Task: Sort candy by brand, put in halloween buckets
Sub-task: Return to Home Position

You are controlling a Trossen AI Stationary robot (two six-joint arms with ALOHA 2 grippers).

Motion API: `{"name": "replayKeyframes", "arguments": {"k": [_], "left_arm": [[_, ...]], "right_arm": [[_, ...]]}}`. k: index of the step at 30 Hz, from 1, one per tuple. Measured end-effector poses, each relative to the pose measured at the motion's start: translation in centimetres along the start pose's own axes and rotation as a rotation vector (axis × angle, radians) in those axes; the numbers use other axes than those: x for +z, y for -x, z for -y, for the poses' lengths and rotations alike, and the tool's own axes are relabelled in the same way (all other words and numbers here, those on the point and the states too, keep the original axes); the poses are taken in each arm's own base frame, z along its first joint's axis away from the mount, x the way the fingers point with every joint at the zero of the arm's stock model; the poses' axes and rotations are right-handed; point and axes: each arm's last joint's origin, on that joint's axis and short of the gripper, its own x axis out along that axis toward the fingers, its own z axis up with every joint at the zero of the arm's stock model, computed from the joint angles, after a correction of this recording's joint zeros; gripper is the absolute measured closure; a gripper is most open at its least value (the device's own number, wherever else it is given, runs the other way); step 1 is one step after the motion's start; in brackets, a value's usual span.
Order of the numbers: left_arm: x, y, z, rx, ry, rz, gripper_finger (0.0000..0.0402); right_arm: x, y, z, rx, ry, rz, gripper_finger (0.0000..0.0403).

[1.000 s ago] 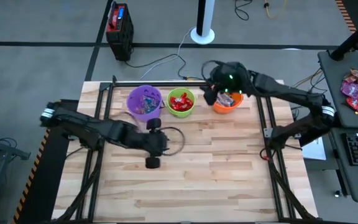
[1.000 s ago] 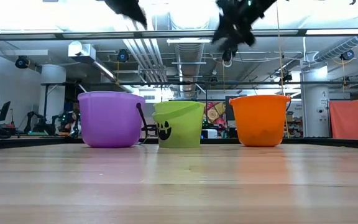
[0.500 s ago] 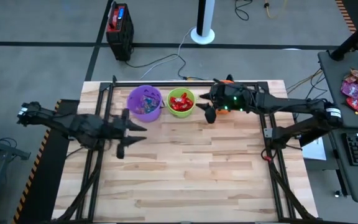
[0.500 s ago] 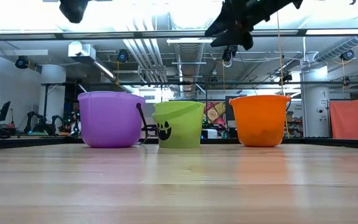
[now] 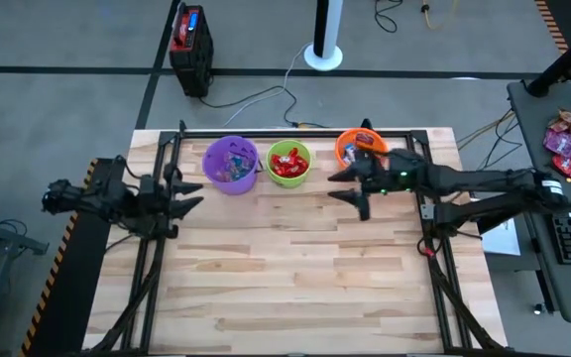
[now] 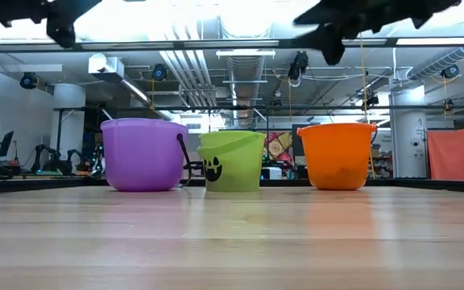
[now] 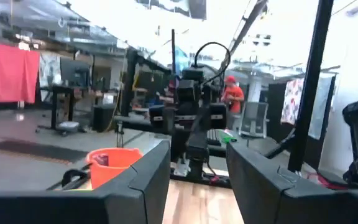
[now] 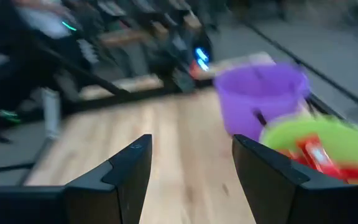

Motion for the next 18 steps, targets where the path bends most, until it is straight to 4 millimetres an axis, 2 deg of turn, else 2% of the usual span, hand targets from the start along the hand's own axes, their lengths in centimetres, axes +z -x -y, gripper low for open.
{"name": "replayKeyframes", "arguments": {"k": [3,7,12,18], "left_arm": [[-0.8,1.0,-0.4,-0.007,-0.012,0.033,0.0261],[-1.5,2.1,-0.8,-0.045,0.004,0.087,0.0261],[-2.9,1.8,-0.7,-0.062,-0.016,0.068,0.0261],[-4.6,1.8,-0.8,-0.052,-0.039,0.094,0.0261]], "right_arm": [[-0.4,1.7,-0.4,0.121,0.058,0.114,0.0188],[-2.1,3.8,-0.5,0.157,0.043,0.212,0.0188],[-5.1,5.6,-0.5,0.219,-0.057,0.282,0.0188],[-8.7,7.0,-0.3,0.266,-0.03,0.425,0.0188]]}}
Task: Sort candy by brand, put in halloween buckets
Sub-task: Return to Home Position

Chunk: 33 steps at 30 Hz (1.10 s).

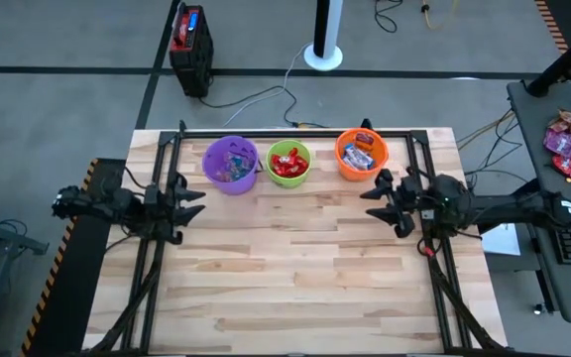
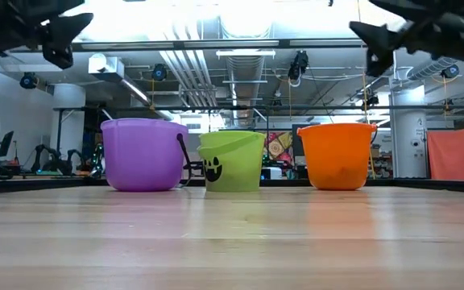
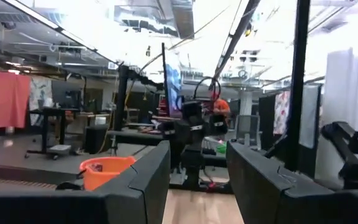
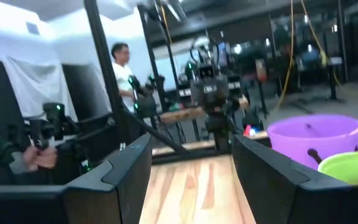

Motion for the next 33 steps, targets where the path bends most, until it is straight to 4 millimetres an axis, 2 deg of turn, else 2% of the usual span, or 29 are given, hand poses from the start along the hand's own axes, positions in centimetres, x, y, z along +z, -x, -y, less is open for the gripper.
{"name": "replayKeyframes", "arguments": {"k": [6,14,18,21,25,30,33], "left_arm": [[-1.7,0.1,0.0,0.005,-0.083,-0.043,0.026],[-3.0,0.2,-0.1,0.017,-0.116,-0.147,0.026],[-3.3,0.2,-0.1,0.015,-0.127,-0.182,0.026],[-3.3,0.2,-0.1,0.015,-0.125,-0.179,0.026],[-3.4,0.2,-0.1,0.014,-0.127,-0.185,0.026],[-3.5,0.2,0.0,0.013,-0.132,-0.198,0.026],[-3.5,0.1,0.0,0.013,-0.134,-0.203,0.026]], "right_arm": [[-1.4,3.1,-0.7,0.058,0.045,0.185,0.0188],[-0.3,4.2,-1.3,0.055,0.17,0.284,0.0188],[0.4,5.3,-1.8,0.08,0.134,0.36,0.0188],[0.2,6.0,-2.1,0.085,0.135,0.357,0.0188],[-0.5,5.7,-1.7,0.037,0.112,0.285,0.0188],[-2.4,5.1,-0.9,-0.038,0.069,0.086,0.0188],[-2.9,5.1,-0.8,-0.036,0.179,0.027,0.0188]]}}
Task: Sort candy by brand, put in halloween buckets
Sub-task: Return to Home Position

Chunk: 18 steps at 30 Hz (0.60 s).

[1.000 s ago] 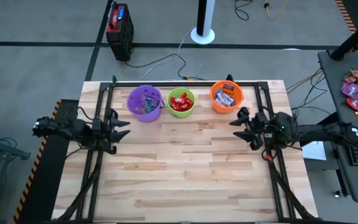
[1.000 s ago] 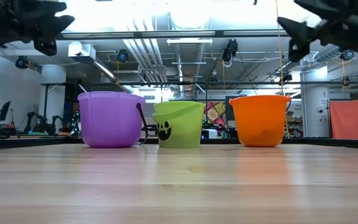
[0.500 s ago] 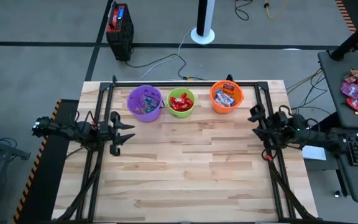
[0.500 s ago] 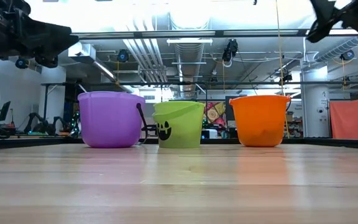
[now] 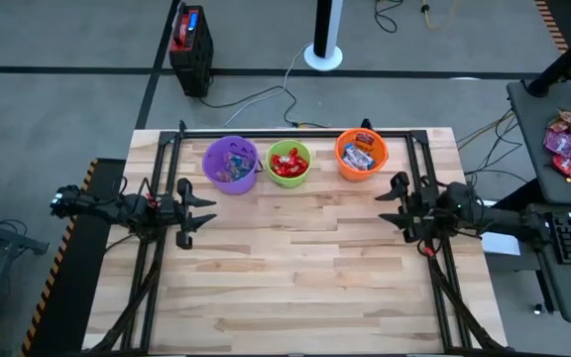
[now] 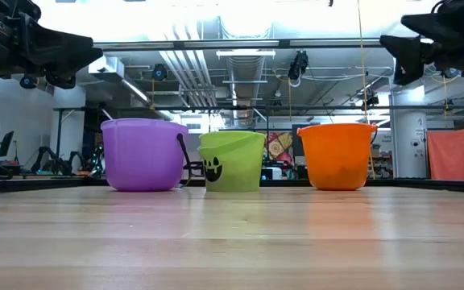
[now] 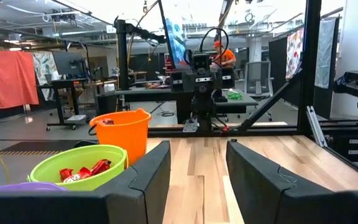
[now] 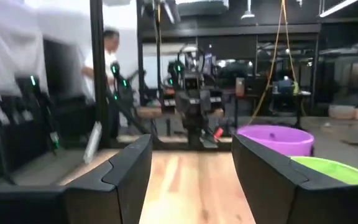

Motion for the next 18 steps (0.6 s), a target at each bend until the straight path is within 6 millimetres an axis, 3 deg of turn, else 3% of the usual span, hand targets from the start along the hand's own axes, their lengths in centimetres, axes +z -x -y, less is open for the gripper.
{"name": "replayKeyframes", "arguments": {"k": [4,18], "left_arm": [[0.0,0.0,0.0,0.0,-0.001,-0.004,0.026],[-0.1,0.0,0.0,0.0,-0.003,-0.008,0.026]], "right_arm": [[-0.7,0.0,0.1,-0.002,0.065,-0.067,0.0188],[-1.7,0.1,0.2,-0.022,-0.116,-0.165,0.0188]]}}
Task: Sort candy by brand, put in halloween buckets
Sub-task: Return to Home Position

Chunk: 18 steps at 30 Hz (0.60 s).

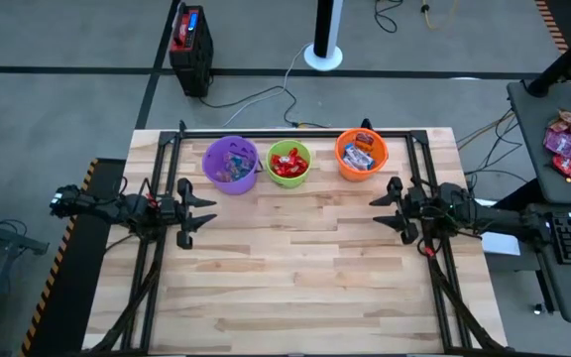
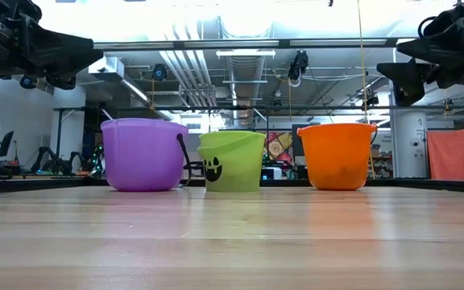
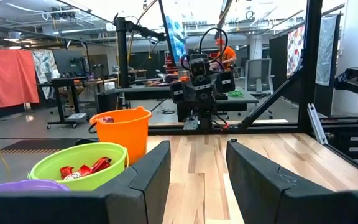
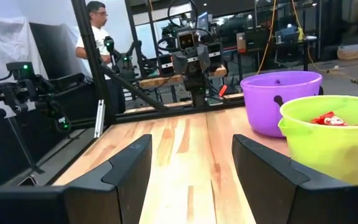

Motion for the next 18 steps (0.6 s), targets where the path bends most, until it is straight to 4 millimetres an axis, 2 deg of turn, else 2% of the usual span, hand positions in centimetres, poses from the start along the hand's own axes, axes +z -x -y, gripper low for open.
{"name": "replayKeyframes", "arguments": {"k": [18], "left_arm": [[-0.07,-0.05,0.03,-0.001,-0.003,-0.008,0.026]], "right_arm": [[-0.02,0.0,0.01,0.0,0.0,0.0,0.0188]]}}
